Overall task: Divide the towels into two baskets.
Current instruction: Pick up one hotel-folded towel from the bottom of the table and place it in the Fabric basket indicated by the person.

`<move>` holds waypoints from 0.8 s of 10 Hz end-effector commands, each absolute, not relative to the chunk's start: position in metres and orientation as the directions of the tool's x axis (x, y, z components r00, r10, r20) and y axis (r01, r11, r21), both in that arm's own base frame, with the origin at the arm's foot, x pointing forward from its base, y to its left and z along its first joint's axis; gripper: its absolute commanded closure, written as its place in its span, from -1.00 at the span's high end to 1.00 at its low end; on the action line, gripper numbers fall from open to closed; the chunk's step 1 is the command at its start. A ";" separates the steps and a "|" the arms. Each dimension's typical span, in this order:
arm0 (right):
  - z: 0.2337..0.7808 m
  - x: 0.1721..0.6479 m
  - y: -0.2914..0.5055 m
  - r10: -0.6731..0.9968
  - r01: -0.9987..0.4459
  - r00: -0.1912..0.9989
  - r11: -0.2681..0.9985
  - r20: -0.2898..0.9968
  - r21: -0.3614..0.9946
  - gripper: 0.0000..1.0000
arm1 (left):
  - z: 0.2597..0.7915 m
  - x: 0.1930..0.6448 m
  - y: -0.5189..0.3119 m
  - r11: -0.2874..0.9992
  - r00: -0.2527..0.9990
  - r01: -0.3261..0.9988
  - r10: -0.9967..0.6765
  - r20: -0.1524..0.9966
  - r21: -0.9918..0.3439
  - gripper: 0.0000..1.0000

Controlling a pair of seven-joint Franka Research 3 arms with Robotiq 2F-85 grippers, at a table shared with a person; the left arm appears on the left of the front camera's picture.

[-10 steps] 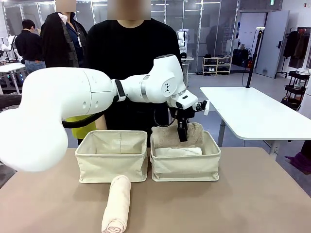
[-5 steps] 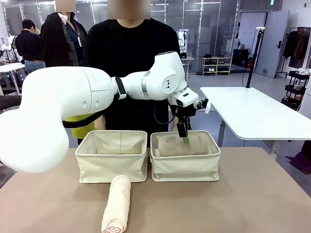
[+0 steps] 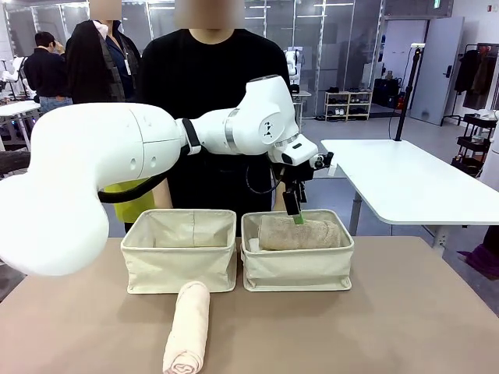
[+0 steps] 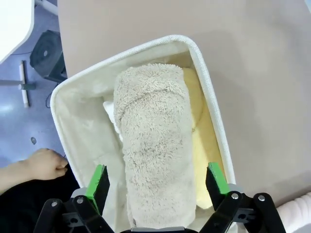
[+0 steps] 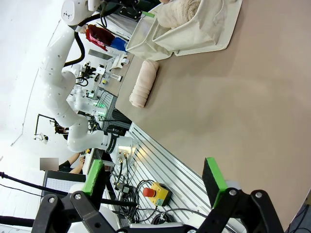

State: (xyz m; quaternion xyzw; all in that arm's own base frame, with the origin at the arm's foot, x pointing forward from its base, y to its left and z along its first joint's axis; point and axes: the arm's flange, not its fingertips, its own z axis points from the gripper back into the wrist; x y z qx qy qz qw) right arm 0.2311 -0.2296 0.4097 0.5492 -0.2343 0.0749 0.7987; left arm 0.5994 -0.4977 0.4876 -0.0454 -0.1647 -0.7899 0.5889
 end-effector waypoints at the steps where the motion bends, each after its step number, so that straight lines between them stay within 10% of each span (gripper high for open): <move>1: 0.412 0.229 -0.229 -0.140 -0.388 0.873 0.383 0.468 0.838 1.00 | 0.484 0.599 -0.500 -0.253 -0.304 0.945 -0.914 0.268 0.207 1.00; 8: 0.412 0.229 -0.229 -0.140 -0.388 0.873 0.383 0.468 0.838 1.00 | 0.484 0.599 -0.500 -0.253 -0.304 0.945 -0.914 0.268 0.207 1.00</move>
